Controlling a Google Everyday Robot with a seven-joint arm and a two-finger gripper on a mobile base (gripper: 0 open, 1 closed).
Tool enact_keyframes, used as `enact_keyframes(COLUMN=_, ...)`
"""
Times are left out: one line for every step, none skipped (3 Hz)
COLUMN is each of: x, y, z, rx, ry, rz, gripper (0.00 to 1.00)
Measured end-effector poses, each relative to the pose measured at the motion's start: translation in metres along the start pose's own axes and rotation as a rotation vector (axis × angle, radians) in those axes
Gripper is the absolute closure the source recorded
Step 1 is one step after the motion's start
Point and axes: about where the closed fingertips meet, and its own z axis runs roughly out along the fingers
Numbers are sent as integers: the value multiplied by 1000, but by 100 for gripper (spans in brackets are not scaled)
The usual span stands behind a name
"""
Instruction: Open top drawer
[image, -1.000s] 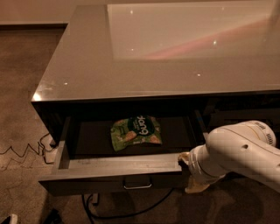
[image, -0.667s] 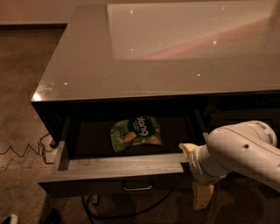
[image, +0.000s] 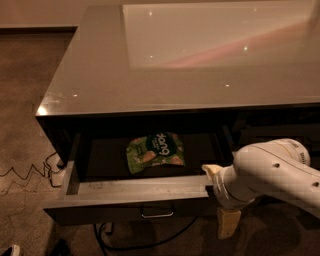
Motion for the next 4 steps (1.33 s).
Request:
enact_keyframes(x=-3, y=-2, z=21, rx=-27, ry=-44, rz=-5, gripper=0)
enact_keyframes(x=3, y=7, z=43, rx=-65, ry=-56, rz=14, gripper=19)
enact_keyframes(x=3, y=8, z=41, rx=-70, ry=-55, rz=17, gripper=42)
enact_keyframes(x=4, y=8, z=35, rx=-72, ry=-52, rz=21, gripper=65)
